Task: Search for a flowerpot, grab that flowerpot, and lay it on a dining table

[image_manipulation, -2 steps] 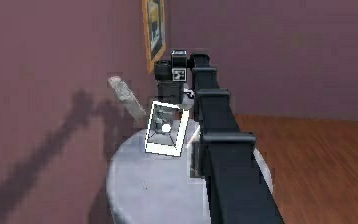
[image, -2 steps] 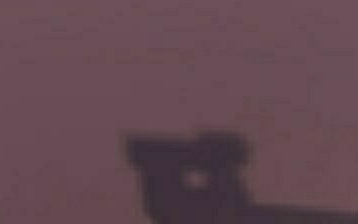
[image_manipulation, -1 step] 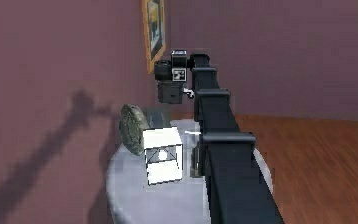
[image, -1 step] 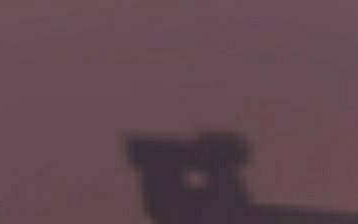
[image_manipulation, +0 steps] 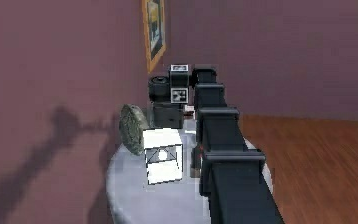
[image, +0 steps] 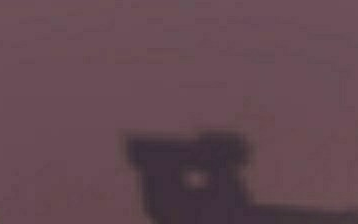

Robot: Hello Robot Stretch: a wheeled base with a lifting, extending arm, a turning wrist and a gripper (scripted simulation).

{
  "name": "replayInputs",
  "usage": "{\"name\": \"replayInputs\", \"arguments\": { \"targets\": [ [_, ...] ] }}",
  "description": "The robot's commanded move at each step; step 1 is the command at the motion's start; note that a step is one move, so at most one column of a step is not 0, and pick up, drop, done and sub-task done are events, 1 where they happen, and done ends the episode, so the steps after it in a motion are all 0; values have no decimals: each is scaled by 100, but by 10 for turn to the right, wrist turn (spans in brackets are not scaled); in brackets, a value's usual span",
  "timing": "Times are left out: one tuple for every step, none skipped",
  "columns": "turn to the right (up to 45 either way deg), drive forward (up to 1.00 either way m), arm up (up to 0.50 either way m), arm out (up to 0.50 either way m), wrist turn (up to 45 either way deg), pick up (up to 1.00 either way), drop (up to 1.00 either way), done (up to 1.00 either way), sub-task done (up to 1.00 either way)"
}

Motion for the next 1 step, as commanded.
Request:
{"name": "replayInputs", "arguments": {
  "targets": [
    [0, 0, 0, 0, 0, 0, 0, 100, 0]
  ]
}}
